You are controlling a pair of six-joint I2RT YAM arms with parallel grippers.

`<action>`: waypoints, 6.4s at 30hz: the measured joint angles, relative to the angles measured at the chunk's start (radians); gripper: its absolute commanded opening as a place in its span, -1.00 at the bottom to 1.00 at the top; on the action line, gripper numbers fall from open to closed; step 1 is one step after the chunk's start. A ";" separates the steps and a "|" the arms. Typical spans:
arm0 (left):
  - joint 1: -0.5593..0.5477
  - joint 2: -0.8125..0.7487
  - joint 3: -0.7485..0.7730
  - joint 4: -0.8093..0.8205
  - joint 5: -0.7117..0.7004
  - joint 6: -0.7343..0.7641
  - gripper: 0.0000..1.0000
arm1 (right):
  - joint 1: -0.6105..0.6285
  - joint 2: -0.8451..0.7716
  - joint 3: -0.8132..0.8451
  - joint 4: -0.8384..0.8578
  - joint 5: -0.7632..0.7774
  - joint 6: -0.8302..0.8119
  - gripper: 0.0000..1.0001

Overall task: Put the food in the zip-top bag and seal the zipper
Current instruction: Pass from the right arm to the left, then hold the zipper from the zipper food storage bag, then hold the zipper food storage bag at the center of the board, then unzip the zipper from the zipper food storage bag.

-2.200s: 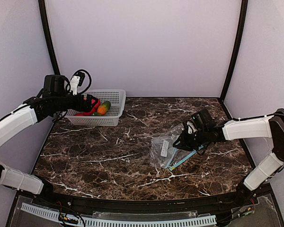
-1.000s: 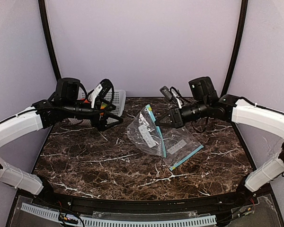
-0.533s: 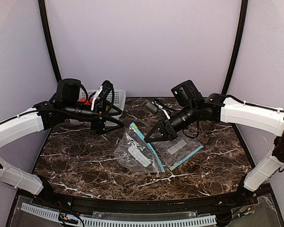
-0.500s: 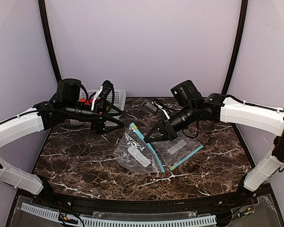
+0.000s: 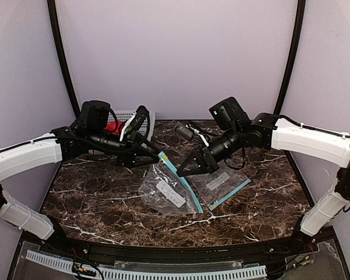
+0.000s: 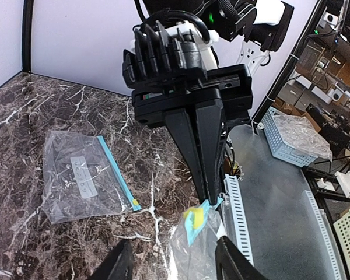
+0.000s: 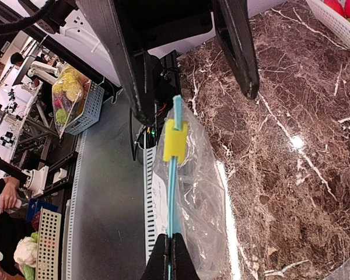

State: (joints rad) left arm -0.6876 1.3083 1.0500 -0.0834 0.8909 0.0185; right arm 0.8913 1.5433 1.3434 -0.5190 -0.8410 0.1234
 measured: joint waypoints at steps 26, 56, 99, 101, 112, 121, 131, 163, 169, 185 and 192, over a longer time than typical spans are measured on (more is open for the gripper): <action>-0.016 0.023 0.000 0.008 0.035 -0.018 -0.99 | 0.004 0.011 0.007 -0.015 0.024 -0.019 -0.46; -0.027 0.023 0.000 0.007 0.044 -0.003 -0.99 | 0.092 -0.030 -0.037 0.295 0.262 0.057 -0.87; -0.042 -0.038 -0.006 -0.024 -0.201 0.053 -0.99 | 0.092 -0.030 -0.075 0.366 0.343 0.050 -1.00; -0.042 -0.042 -0.006 -0.025 -0.214 0.056 -0.99 | 0.092 -0.030 -0.079 0.368 0.346 0.050 -1.00; -0.042 -0.063 -0.006 -0.037 -0.292 0.066 -0.99 | 0.092 -0.030 -0.090 0.372 0.357 0.050 -1.00; -0.042 -0.067 -0.006 -0.037 -0.357 0.069 -0.99 | 0.092 -0.030 -0.100 0.374 0.370 0.050 -1.00; -0.042 -0.080 -0.008 -0.038 -0.403 0.071 -0.99 | 0.092 -0.030 -0.105 0.383 0.379 0.050 -1.00; -0.011 -0.100 -0.019 -0.038 -0.493 0.064 -0.99 | 0.092 -0.030 -0.124 0.388 0.394 0.050 -1.00; -0.001 -0.110 -0.019 -0.038 -0.509 0.059 -0.99 | 0.092 -0.030 -0.125 0.388 0.394 0.050 -1.00; 0.019 -0.133 -0.033 -0.037 -0.541 0.048 -0.99 | 0.092 -0.026 -0.132 0.391 0.394 0.050 -1.00; 0.031 -0.147 -0.044 -0.037 -0.553 0.041 -0.99 | 0.092 -0.020 -0.134 0.392 0.394 0.050 -1.00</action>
State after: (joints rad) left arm -0.6571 1.1614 1.0058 -0.1200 0.3382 0.0597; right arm 0.9829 1.5230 1.2095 -0.1268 -0.4469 0.1738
